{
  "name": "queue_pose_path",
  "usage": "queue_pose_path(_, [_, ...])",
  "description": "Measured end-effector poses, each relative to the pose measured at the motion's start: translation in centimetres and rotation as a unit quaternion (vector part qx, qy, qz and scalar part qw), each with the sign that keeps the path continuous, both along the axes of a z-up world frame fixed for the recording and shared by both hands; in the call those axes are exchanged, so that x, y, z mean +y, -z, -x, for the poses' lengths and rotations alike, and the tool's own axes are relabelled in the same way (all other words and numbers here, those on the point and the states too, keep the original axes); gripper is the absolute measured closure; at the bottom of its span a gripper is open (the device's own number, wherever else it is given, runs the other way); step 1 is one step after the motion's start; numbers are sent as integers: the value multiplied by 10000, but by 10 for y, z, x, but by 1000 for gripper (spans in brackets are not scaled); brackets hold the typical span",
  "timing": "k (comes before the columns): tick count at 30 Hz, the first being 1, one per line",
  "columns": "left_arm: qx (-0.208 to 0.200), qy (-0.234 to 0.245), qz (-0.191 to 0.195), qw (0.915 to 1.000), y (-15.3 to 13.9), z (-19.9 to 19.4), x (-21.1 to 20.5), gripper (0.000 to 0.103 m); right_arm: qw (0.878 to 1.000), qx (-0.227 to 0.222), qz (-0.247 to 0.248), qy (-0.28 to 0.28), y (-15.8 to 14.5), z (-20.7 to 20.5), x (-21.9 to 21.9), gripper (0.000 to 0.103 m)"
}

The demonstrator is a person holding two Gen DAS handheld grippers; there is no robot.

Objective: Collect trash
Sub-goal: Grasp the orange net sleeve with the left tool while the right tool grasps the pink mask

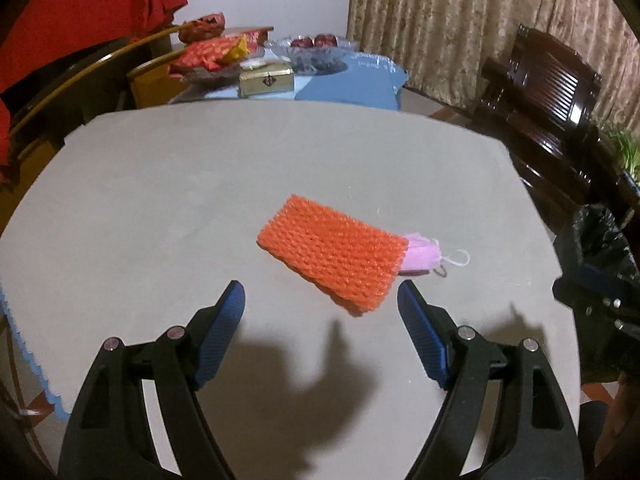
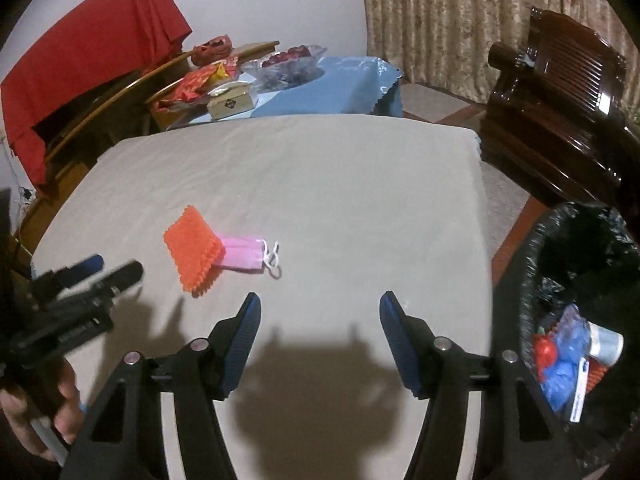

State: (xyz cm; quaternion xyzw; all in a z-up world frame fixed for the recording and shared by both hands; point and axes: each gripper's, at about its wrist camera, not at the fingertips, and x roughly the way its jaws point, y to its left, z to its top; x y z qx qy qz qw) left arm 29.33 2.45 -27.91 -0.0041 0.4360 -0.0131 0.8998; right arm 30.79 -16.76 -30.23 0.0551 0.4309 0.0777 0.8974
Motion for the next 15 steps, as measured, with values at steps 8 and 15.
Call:
queue_pose_path(8, [261, 84, 80, 9996, 34, -26, 2, 26, 9997, 43, -188, 175, 22, -25, 2, 42])
queue_pose_path(15, [463, 278, 31, 9985, 57, -41, -7, 27, 9992, 181, -280, 212, 47, -37, 4, 42])
